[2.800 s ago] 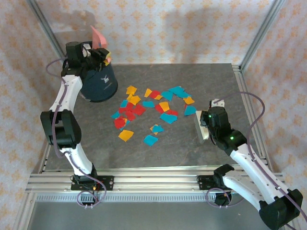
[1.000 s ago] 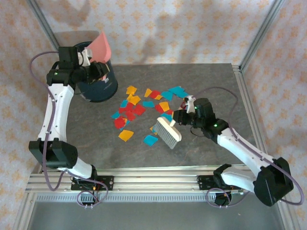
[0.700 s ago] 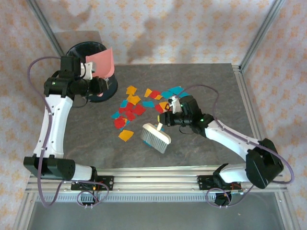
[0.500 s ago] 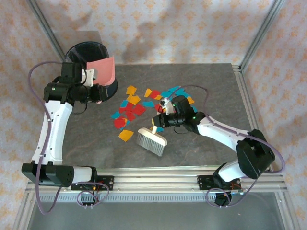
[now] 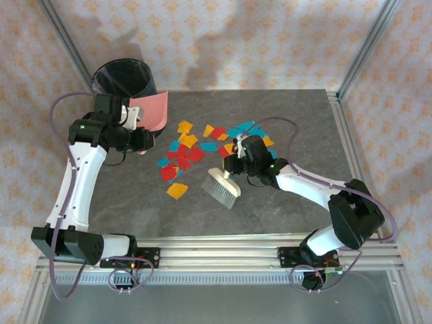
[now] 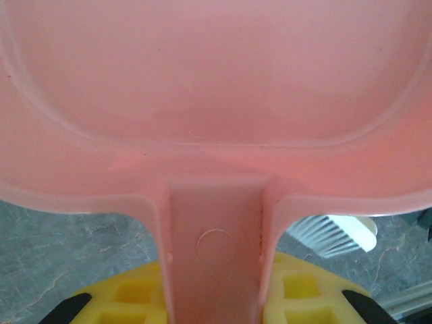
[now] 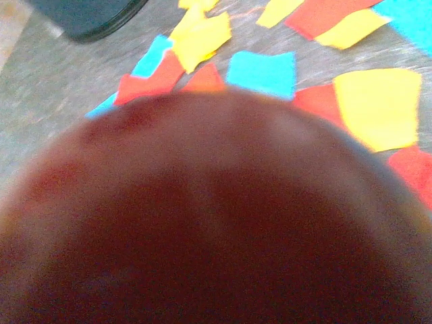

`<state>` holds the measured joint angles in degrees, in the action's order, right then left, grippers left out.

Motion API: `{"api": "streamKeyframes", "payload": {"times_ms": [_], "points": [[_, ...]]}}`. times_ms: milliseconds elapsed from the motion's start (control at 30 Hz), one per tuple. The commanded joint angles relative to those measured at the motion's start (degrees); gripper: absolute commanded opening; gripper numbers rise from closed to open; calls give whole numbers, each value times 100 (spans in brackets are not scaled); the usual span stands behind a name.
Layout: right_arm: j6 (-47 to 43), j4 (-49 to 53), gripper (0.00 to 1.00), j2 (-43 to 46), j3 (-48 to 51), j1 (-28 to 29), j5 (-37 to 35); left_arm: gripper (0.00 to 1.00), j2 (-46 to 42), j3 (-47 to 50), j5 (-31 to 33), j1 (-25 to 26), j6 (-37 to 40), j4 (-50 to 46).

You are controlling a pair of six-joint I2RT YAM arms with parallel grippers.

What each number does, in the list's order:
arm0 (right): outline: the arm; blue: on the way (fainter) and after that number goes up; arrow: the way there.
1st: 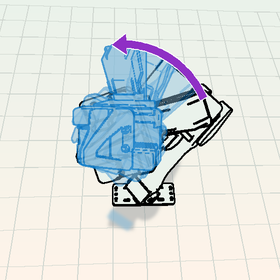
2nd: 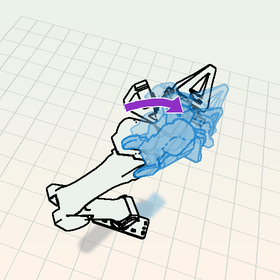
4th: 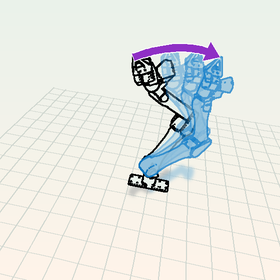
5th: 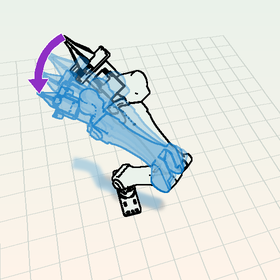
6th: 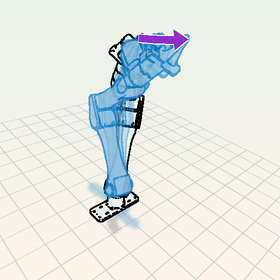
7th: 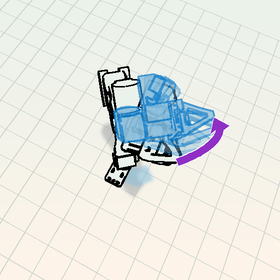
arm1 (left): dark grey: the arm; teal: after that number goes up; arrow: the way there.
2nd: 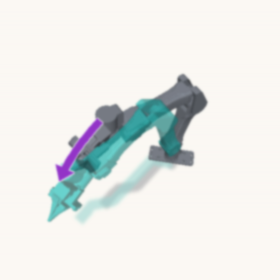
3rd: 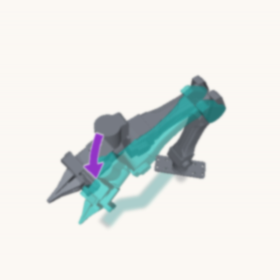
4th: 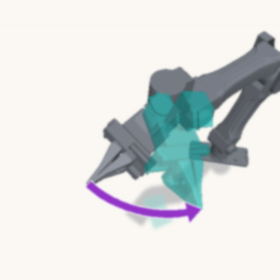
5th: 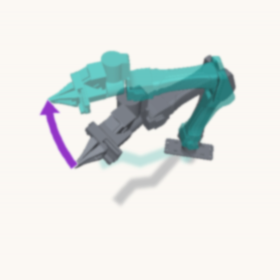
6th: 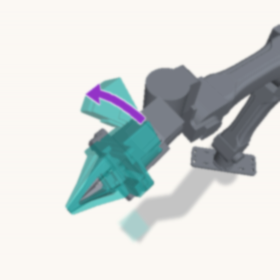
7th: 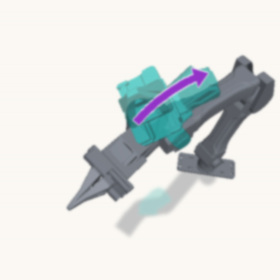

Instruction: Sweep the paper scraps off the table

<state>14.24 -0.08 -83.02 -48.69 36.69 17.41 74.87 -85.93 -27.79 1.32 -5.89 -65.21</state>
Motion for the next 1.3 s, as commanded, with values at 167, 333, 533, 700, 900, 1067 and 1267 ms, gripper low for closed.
{"api": "streamKeyframes", "payload": {"times_ms": [167,333,533,700,900,1067,1267], "points": [[472,-60,0,812,541,-370,-2116,0,46,102,142,238,97,-22],[532,354,0,1260,716,-422,-2967,0,169,73,280,551,156,-66],[267,571,0,1692,773,-442,-2933,0,397,-23,586,1014,226,-133],[-1,176,0,2218,856,-443,-2117,0,686,-124,997,1511,388,-256],[-139,299,0,2842,809,-443,-2734,0,1130,-91,1606,2206,570,-337],[-409,709,0,3210,808,-445,-4169,0,1621,-156,2021,2895,853,-459],[-1111,1239,0,3177,701,-487,-4892,0,2304,-329,2076,3505,1206,-662]]}}
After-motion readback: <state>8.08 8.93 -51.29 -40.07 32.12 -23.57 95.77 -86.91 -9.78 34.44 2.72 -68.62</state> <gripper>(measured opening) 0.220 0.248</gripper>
